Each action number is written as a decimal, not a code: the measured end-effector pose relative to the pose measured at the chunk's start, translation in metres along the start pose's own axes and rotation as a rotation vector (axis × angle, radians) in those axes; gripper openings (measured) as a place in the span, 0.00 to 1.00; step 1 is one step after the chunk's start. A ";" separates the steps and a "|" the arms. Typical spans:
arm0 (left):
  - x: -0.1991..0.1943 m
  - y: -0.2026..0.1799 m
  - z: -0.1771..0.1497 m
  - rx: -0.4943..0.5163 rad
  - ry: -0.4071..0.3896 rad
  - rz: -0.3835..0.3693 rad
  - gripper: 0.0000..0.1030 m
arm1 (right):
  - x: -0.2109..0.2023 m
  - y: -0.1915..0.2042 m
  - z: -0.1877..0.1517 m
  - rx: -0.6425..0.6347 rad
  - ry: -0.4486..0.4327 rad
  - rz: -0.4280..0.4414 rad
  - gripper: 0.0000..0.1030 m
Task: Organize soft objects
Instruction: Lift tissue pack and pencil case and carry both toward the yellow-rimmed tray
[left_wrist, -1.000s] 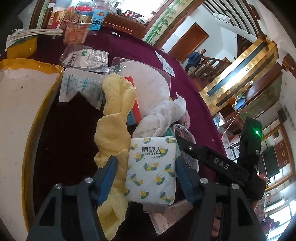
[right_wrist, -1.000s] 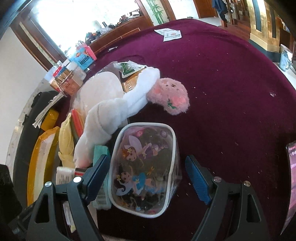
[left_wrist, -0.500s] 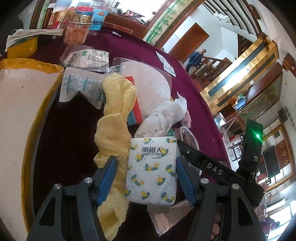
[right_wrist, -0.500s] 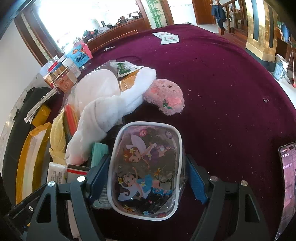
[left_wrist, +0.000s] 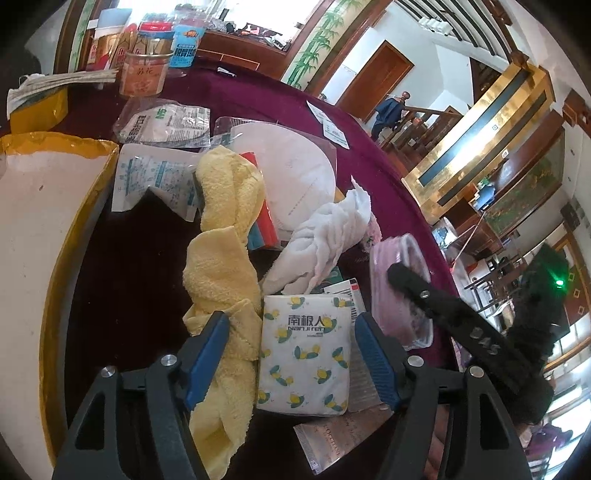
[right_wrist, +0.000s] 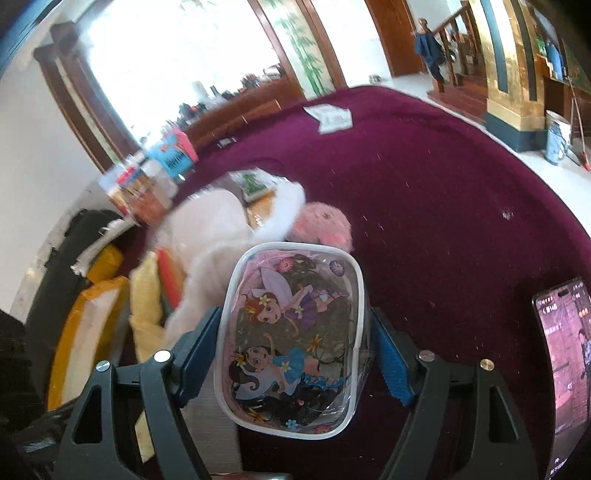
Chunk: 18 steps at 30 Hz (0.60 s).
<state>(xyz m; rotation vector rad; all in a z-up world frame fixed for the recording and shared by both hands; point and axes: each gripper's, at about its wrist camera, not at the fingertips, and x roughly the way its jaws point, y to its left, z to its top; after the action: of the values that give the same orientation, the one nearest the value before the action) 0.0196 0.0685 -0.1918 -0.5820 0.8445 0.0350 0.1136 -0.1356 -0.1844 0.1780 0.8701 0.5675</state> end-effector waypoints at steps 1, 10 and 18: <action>0.000 -0.001 -0.001 0.007 -0.001 0.005 0.71 | -0.001 0.003 0.001 -0.005 -0.009 0.014 0.75; -0.009 -0.010 -0.011 0.040 0.008 -0.008 0.72 | -0.006 -0.001 -0.001 0.029 -0.030 0.050 0.75; 0.002 -0.017 -0.019 0.057 0.050 -0.033 0.71 | -0.003 -0.004 -0.003 0.052 -0.015 0.056 0.75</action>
<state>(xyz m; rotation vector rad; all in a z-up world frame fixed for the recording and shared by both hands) 0.0120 0.0439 -0.1955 -0.5450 0.8819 -0.0337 0.1110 -0.1410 -0.1858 0.2542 0.8679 0.5952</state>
